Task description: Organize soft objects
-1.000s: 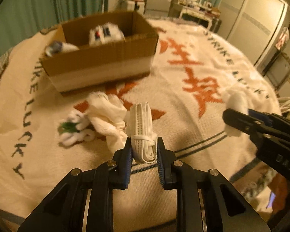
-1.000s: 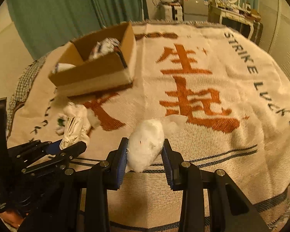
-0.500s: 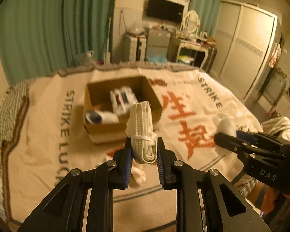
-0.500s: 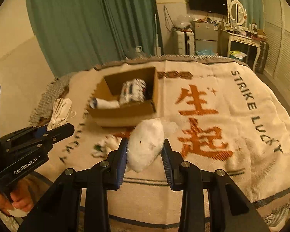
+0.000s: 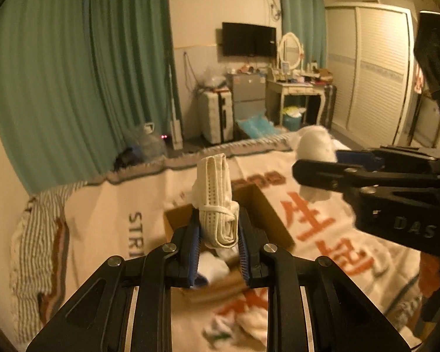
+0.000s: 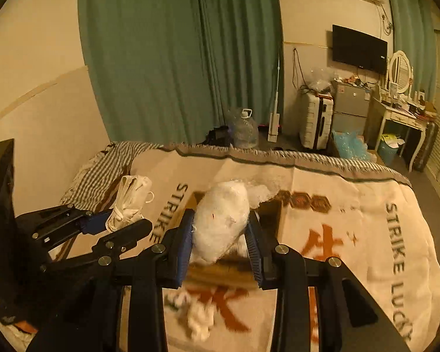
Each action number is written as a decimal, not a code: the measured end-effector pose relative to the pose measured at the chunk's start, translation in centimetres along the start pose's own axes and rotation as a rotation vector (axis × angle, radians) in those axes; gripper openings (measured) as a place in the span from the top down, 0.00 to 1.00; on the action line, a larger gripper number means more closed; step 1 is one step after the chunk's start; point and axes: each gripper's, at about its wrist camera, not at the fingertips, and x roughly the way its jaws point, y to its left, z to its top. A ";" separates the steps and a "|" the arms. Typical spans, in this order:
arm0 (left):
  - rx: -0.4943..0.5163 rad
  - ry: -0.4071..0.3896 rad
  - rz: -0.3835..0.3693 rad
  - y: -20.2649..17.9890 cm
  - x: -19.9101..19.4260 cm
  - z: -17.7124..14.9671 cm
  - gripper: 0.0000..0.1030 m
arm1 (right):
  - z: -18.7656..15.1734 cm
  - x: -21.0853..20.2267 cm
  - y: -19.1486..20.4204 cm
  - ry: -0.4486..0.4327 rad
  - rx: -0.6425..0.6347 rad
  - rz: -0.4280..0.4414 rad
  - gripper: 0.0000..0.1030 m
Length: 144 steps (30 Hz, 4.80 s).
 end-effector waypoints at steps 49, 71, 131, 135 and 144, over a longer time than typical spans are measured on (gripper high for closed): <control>-0.158 -0.073 0.182 4.1 -12.3 -3.2 0.16 | -3.9 -8.6 1.7 -0.067 0.010 -0.156 0.00; -0.182 0.217 0.198 6.3 2.2 -17.8 0.16 | -20.4 12.5 2.7 0.286 0.073 -0.121 0.00; -0.117 0.061 -0.034 -0.4 -4.4 -8.7 0.58 | -11.9 -2.3 1.3 0.013 0.035 -0.061 0.79; -0.080 0.022 -0.008 0.0 -3.4 -5.4 0.58 | -8.3 -2.2 0.3 -0.028 0.029 -0.064 0.79; -0.130 0.052 0.021 2.2 4.8 -2.2 0.58 | -1.2 3.7 -1.7 -0.053 -0.005 -0.075 0.79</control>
